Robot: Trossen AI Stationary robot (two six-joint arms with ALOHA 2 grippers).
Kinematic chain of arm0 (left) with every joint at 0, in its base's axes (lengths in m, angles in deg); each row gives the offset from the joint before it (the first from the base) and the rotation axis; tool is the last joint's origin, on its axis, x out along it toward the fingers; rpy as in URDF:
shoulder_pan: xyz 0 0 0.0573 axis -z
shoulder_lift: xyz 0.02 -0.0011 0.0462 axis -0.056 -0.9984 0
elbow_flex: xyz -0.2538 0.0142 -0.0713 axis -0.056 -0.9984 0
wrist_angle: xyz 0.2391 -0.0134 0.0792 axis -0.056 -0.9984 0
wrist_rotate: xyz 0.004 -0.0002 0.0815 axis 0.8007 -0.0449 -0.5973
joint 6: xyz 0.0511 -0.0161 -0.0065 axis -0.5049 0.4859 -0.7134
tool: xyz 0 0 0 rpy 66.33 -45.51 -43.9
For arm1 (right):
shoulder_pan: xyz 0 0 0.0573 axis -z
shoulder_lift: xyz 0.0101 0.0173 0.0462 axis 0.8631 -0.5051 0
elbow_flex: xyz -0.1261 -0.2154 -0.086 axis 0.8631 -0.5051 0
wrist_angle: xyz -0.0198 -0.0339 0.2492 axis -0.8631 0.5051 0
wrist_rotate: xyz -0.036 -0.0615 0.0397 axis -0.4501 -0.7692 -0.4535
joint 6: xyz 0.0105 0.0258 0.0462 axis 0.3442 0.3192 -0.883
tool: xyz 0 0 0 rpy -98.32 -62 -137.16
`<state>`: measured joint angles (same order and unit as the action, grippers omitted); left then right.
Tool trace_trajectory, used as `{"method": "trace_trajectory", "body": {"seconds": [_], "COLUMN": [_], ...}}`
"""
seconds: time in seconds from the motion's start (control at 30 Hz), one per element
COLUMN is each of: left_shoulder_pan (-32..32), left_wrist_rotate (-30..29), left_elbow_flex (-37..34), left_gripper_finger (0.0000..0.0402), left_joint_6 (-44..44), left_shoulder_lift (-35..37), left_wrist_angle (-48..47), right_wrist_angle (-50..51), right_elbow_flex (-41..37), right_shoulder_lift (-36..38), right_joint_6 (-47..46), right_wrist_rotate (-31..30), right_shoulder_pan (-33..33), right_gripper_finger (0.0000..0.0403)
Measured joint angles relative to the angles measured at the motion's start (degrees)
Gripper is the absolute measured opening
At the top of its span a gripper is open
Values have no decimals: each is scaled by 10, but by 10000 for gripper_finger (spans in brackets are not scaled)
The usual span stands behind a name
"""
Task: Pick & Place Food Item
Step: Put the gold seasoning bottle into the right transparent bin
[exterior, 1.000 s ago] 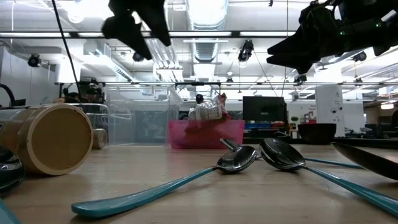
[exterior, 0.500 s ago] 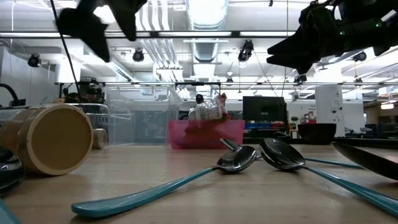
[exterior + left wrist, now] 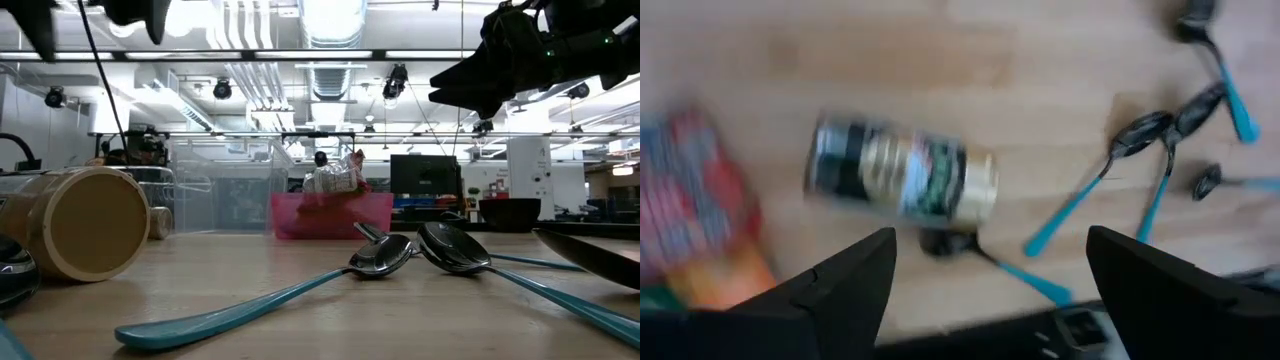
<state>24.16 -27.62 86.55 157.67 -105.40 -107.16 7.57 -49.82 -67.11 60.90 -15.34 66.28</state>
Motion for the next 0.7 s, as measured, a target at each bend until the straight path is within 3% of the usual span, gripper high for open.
{"method": "trace_trajectory", "body": {"seconds": [0.23, 0.4, 0.7], "left_shoulder_pan": [5, 7, 7], "left_wrist_rotate": [88, 86, 75], "left_elbow_flex": [0, -1, -1], "left_gripper_finger": [330, 330, 330], "left_joint_6": [351, 419, 427], "left_shoulder_lift": [0, -18, -65], "left_wrist_angle": [33, 33, 41], "right_wrist_angle": [0, 0, 0], "right_elbow_flex": [0, 0, 0], "right_shoulder_lift": [0, 0, 0], "right_joint_6": [0, 0, -1], "right_wrist_rotate": [0, 0, 0], "right_shoulder_pan": [0, 0, 0], "right_gripper_finger": [235, 235, 235]}}
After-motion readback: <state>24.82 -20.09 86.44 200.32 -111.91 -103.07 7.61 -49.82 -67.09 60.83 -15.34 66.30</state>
